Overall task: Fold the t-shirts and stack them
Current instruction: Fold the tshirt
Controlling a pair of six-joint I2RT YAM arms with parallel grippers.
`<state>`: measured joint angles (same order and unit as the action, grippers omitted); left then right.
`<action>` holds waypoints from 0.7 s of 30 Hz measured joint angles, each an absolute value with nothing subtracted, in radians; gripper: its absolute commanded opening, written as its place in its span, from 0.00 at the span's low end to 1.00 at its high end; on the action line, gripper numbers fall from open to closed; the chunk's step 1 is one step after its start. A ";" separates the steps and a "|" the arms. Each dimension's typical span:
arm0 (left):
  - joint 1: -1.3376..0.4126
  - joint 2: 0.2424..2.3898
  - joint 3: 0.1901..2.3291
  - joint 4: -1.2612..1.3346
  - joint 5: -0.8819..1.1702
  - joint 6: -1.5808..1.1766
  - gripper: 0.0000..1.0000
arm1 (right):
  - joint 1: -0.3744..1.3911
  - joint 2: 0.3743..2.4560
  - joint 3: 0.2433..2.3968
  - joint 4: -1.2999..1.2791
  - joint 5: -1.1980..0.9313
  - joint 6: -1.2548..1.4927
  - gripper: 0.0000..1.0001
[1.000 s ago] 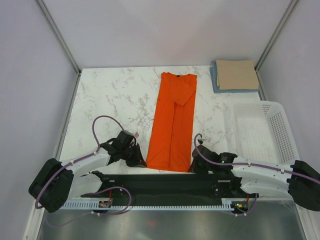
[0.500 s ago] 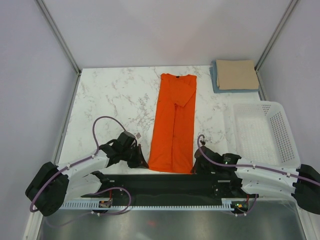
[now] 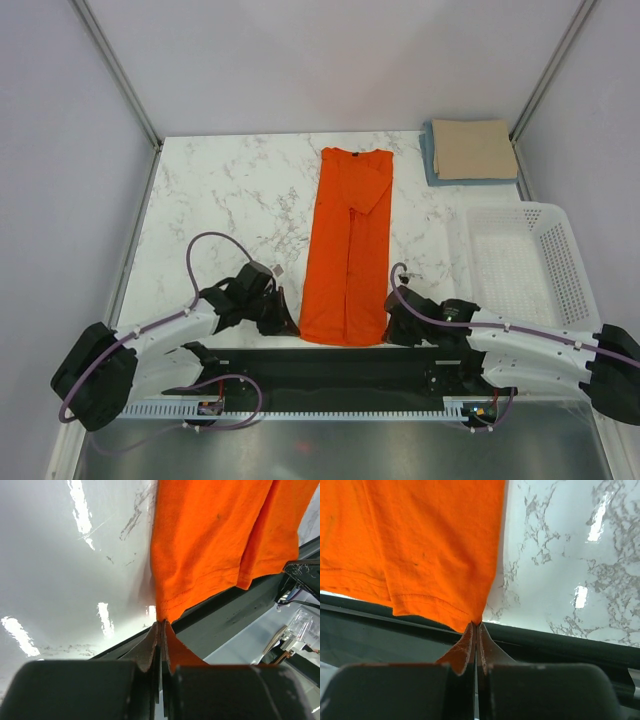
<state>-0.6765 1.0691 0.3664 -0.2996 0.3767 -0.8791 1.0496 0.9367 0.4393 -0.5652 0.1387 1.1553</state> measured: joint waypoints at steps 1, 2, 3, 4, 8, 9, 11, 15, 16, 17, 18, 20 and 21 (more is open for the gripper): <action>-0.677 1.072 0.373 -0.300 0.377 -0.881 0.02 | 1.050 0.950 0.451 -0.569 0.146 1.154 0.00; -0.677 1.078 0.381 -0.300 0.378 -0.882 0.02 | 1.050 0.961 0.461 -0.574 0.154 1.151 0.00; -0.677 1.088 0.395 -0.300 0.379 -0.883 0.02 | 1.050 0.970 0.468 -0.578 0.162 1.147 0.00; -0.677 1.101 0.410 -0.299 0.381 -0.883 0.02 | 1.050 0.978 0.476 -0.584 0.169 1.144 0.00; -0.677 1.175 0.491 -0.296 0.390 -0.883 0.02 | 1.039 1.003 0.506 -0.600 0.203 1.114 0.00; -0.676 1.192 0.509 -0.294 0.390 -0.882 0.02 | 1.026 1.010 0.517 -0.602 0.212 1.098 0.00; -0.672 1.235 0.555 -0.292 0.390 -0.882 0.02 | 0.981 1.032 0.543 -0.603 0.223 1.053 0.00; -0.641 1.316 0.644 -0.290 0.392 -0.873 0.02 | 0.858 1.089 0.608 -0.599 0.234 0.935 0.00; -0.625 1.340 0.670 -0.289 0.394 -0.868 0.02 | 0.829 1.107 0.630 -0.598 0.234 0.900 0.00; -0.606 1.367 0.699 -0.292 0.396 -0.862 0.02 | 0.797 1.129 0.657 -0.599 0.235 0.867 0.00; -0.587 1.394 0.730 -0.291 0.395 -0.854 0.02 | 0.767 1.158 0.691 -0.595 0.234 0.829 0.00; -0.548 1.439 0.789 -0.292 0.396 -0.836 0.02 | 0.707 1.223 0.762 -0.584 0.234 0.754 0.00; -0.529 1.466 0.827 -0.296 0.396 -0.826 0.02 | 0.680 1.258 0.797 -0.580 0.229 0.718 0.00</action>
